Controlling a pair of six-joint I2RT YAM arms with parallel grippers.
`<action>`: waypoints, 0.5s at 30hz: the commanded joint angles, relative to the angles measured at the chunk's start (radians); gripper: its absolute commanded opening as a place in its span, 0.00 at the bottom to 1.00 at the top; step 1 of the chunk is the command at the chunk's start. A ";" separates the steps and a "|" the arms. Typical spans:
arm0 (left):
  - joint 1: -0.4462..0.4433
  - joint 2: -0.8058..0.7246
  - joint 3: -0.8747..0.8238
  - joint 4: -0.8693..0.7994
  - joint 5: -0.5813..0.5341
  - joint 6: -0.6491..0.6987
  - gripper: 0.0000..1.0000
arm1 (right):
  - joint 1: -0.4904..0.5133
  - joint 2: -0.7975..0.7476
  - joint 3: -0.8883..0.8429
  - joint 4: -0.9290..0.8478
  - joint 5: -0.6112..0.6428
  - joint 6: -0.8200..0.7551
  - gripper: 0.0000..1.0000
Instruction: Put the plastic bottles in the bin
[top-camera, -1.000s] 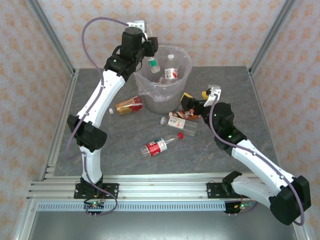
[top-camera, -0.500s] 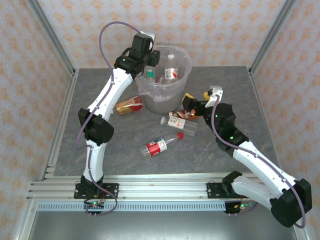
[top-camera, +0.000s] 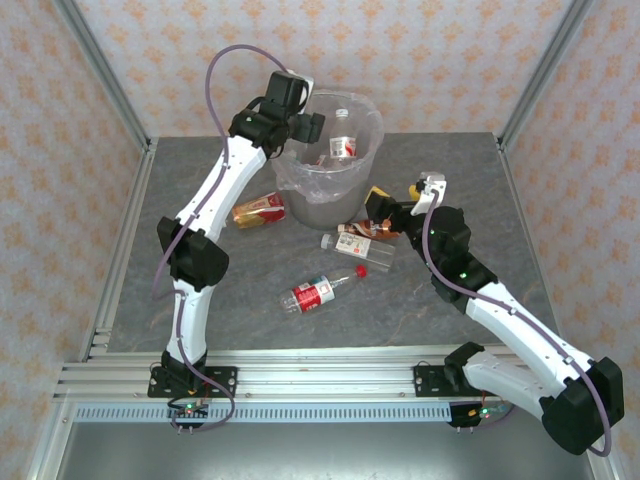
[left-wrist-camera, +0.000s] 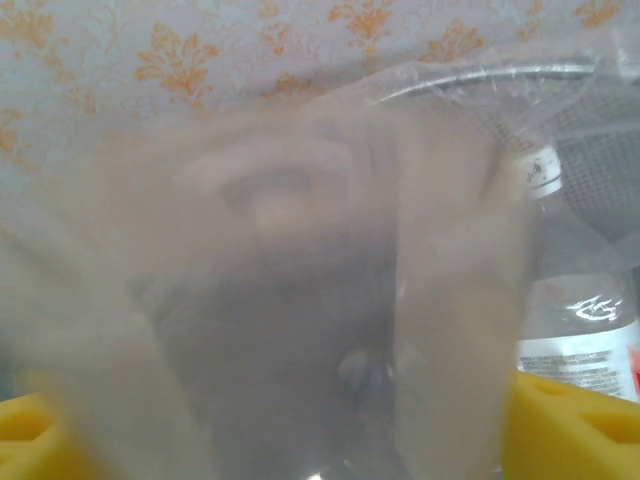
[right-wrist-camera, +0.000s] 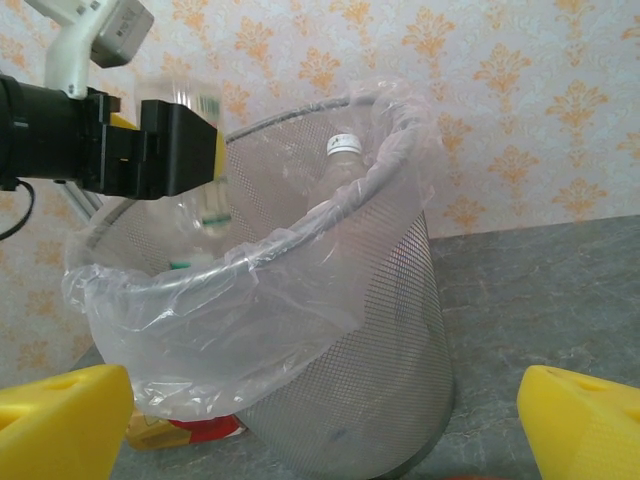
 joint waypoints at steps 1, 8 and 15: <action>-0.006 -0.018 0.052 -0.056 0.009 -0.012 1.00 | -0.002 -0.009 0.001 -0.001 0.019 0.003 0.99; -0.007 -0.056 0.063 -0.047 0.064 -0.061 1.00 | -0.001 0.003 0.004 0.000 0.018 0.008 0.99; -0.005 -0.085 0.042 -0.046 0.145 -0.070 1.00 | -0.001 0.009 0.004 -0.013 0.018 0.009 0.99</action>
